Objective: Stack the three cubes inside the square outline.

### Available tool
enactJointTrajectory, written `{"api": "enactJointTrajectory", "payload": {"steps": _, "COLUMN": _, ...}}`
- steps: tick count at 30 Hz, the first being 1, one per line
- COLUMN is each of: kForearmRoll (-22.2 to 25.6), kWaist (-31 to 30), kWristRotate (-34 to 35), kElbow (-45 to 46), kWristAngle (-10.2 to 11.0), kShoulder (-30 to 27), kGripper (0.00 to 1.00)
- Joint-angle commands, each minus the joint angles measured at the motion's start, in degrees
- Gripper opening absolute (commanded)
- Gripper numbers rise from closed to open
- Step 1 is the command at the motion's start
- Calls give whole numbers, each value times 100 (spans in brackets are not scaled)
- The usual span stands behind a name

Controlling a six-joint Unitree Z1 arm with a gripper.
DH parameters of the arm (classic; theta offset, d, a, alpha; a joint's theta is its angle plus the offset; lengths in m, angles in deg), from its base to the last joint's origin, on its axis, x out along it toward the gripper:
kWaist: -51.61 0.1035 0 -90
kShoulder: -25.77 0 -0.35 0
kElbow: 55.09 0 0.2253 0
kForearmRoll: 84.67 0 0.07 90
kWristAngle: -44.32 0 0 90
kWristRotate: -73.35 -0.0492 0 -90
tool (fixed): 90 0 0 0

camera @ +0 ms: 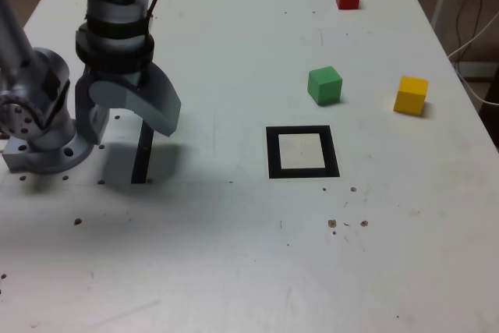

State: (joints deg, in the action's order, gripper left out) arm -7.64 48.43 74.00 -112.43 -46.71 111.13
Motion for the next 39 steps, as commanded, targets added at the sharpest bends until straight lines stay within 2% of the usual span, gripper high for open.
{"api": "enactJointTrajectory", "payload": {"steps": 1, "kForearmRoll": 77, "kWaist": 10, "kWristRotate": -24, "kElbow": -50, "kWristAngle": 21, "kShoulder": 6, "kGripper": 99}}
{"api": "enactJointTrajectory", "payload": {"steps": 15, "kForearmRoll": 25, "kWaist": 10, "kWristRotate": -46, "kElbow": -71, "kWristAngle": 40, "kShoulder": 5, "kGripper": 99}}
{"api": "enactJointTrajectory", "payload": {"steps": 25, "kForearmRoll": 97, "kWaist": 57, "kWristRotate": -95, "kElbow": -528, "kWristAngle": 206, "kShoulder": 211, "kGripper": 99}}
{"api": "enactJointTrajectory", "payload": {"steps": 39, "kForearmRoll": 533, "kWaist": 1327, "kWristRotate": -1121, "kElbow": -1942, "kWristAngle": 468, "kShoulder": 764, "kGripper": 99}}
